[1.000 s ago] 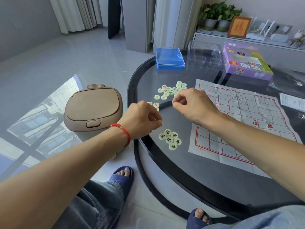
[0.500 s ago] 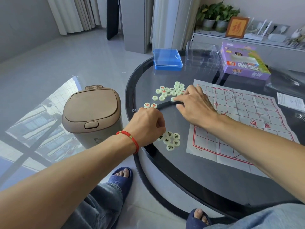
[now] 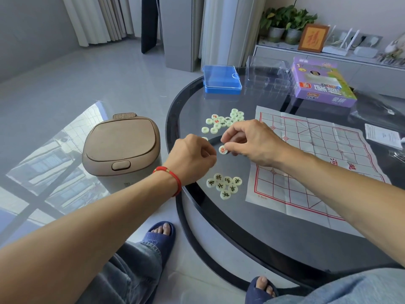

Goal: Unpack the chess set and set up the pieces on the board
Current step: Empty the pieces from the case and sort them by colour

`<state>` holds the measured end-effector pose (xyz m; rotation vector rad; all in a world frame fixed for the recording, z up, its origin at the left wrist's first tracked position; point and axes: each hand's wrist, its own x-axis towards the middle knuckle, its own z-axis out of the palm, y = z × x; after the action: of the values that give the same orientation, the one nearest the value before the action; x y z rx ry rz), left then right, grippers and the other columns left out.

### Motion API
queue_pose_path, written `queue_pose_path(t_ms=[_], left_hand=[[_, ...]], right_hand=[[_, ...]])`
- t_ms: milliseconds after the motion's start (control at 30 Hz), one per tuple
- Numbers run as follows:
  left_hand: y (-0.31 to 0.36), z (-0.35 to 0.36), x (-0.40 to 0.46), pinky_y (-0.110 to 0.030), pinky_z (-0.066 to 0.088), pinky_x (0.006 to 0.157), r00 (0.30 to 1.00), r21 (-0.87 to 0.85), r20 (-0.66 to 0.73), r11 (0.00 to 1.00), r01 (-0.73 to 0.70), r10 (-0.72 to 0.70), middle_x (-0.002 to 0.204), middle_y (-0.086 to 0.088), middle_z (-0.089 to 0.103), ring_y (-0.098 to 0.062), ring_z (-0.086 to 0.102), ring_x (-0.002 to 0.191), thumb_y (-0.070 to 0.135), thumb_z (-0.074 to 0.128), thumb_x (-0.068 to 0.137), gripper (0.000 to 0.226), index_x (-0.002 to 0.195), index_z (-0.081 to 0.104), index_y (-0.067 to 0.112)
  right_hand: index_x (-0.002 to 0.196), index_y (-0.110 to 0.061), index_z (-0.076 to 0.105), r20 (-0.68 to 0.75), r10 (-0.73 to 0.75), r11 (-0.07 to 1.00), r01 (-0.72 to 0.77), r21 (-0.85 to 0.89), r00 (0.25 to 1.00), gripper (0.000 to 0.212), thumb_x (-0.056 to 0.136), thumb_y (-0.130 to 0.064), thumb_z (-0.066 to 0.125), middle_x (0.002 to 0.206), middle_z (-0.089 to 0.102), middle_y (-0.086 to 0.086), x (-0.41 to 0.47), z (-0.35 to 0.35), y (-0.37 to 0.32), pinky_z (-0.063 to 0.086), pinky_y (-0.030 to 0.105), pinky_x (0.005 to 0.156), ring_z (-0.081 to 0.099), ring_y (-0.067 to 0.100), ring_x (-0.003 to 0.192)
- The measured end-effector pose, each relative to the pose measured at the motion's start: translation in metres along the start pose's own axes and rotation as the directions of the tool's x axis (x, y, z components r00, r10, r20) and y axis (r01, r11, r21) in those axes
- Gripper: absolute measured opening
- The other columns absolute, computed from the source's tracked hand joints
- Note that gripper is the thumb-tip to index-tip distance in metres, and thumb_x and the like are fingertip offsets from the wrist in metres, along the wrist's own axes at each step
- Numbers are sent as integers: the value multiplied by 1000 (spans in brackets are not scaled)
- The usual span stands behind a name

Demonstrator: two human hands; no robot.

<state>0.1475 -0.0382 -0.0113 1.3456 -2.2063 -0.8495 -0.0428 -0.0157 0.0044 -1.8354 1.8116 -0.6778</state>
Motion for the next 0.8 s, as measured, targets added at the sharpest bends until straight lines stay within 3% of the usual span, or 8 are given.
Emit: queue_pose_path(t_ms=[133, 233, 300, 367, 433, 600, 733, 800], left_hand=[[2, -2, 3, -27, 59, 62, 989, -361, 50, 921, 148, -139, 73, -9, 74, -13, 68, 58, 21, 74, 88, 11, 91, 74, 10], [-1, -10, 5, -23, 57, 59, 974, -441, 81, 869, 223, -209, 74, -14, 74, -14, 66, 56, 13, 79, 83, 10, 88, 75, 5], [-10, -18, 8, -24, 58, 61, 979, -276, 66, 940, 202, -191, 71, -9, 74, -13, 67, 57, 15, 79, 82, 5, 84, 76, 10], [-21, -24, 10, -23, 59, 64, 986, -70, 24, 984, 165, -164, 67, 0, 74, -9, 68, 59, 18, 77, 81, 2, 80, 77, 17], [-30, -26, 11, -23, 59, 65, 986, -12, 25, 986, 166, -166, 71, 4, 73, -8, 68, 66, 20, 79, 81, 1, 80, 78, 20], [-35, -21, 12, -13, 47, 55, 994, 90, -33, 990, 108, -106, 75, 5, 72, -6, 65, 69, 23, 78, 82, 2, 82, 78, 20], [-35, -16, 16, -25, 57, 64, 993, 141, -93, 986, 87, -74, 76, 2, 70, -12, 66, 72, 23, 78, 82, 6, 81, 76, 18], [-36, -15, 20, -23, 54, 61, 991, 137, -114, 986, 91, -76, 77, 0, 70, -12, 65, 72, 23, 78, 82, 7, 80, 75, 16]], right_hand=[[99, -17, 73, 113, -42, 986, 23, 164, 993, 8, 91, -15, 75, 81, 78, -2, -5, -2, -14, 53, 16, 65, 74, 10, 75], [95, -18, 72, 95, -54, 986, 38, 163, 994, 4, 91, -18, 75, 79, 78, -3, -3, 0, -16, 55, 20, 67, 73, 10, 72], [91, -22, 72, -40, -35, 999, 35, -1, 999, 2, 93, -22, 71, 78, 77, -5, 3, 3, -7, 58, 28, 73, 72, 11, 73], [94, -23, 72, -208, -25, 962, -34, -272, 978, 10, 93, -23, 62, 86, 75, -3, 8, 2, 5, 58, 37, 80, 71, 20, 83], [102, -24, 73, -307, -14, 891, -128, -436, 952, 19, 94, -18, 56, 99, 74, 4, 10, -3, 15, 56, 42, 80, 67, 32, 95], [125, -21, 70, -254, -8, 799, -146, -583, 967, 31, 100, -21, 52, 108, 52, 9, 14, -5, 30, 48, 43, 80, 50, 32, 114], [115, -25, 75, -187, 1, 794, -115, -597, 982, 29, 100, -28, 51, 98, 42, 1, 13, 1, 32, 48, 43, 85, 48, 30, 110], [112, -24, 77, -199, -23, 811, -98, -577, 980, 26, 99, -26, 55, 98, 45, 0, 12, 1, 31, 49, 43, 85, 50, 30, 108]])
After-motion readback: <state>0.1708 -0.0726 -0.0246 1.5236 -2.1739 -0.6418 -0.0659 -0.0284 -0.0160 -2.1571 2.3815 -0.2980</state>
